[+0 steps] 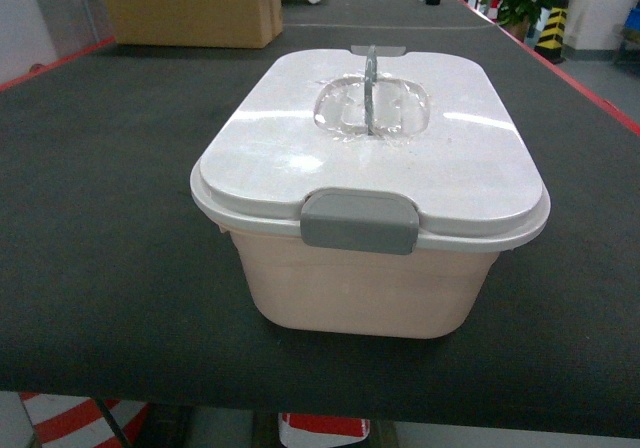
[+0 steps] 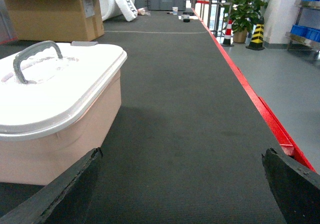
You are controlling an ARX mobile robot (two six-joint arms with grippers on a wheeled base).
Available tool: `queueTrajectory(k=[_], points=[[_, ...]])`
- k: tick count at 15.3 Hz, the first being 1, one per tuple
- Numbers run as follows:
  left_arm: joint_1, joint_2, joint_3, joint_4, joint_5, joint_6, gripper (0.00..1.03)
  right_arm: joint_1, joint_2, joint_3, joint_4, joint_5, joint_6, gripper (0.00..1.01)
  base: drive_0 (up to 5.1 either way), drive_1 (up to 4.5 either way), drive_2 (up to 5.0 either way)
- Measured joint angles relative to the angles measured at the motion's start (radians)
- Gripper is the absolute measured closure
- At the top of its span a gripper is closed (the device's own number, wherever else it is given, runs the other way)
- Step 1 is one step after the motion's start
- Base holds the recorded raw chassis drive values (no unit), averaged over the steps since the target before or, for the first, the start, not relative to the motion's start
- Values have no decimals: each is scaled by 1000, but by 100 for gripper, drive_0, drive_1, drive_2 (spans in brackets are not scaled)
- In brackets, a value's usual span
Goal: Pick capacitor and pack into box
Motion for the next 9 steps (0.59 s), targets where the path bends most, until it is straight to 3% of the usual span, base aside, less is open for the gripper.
queueTrajectory(k=[9], points=[[0,0,0,0,0,0,5,0,0,0,0,0,0,3,0,0,0]])
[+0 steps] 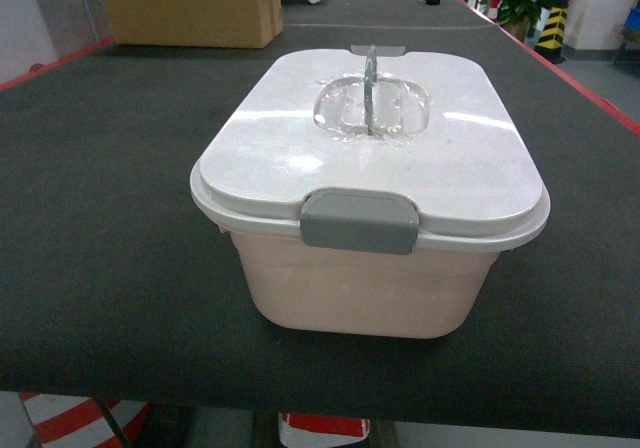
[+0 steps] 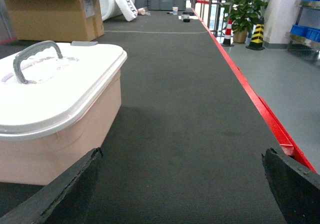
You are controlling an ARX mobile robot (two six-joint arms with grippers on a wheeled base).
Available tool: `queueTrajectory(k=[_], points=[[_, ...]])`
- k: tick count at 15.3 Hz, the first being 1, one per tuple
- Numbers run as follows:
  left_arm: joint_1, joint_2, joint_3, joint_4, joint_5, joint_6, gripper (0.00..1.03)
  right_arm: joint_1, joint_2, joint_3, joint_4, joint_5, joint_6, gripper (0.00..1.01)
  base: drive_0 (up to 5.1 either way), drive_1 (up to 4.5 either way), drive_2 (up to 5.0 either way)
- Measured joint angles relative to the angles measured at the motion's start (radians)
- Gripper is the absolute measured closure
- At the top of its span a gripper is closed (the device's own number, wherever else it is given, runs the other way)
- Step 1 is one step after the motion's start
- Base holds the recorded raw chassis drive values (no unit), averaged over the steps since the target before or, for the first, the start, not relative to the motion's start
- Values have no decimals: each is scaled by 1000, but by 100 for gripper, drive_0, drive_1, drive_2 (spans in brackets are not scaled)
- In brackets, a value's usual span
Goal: Pick capacitor and pack into box
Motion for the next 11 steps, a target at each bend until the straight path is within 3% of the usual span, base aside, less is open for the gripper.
queueTrajectory(k=[11], points=[[0,0,0,0,0,0,5,0,0,0,0,0,0,3,0,0,0]])
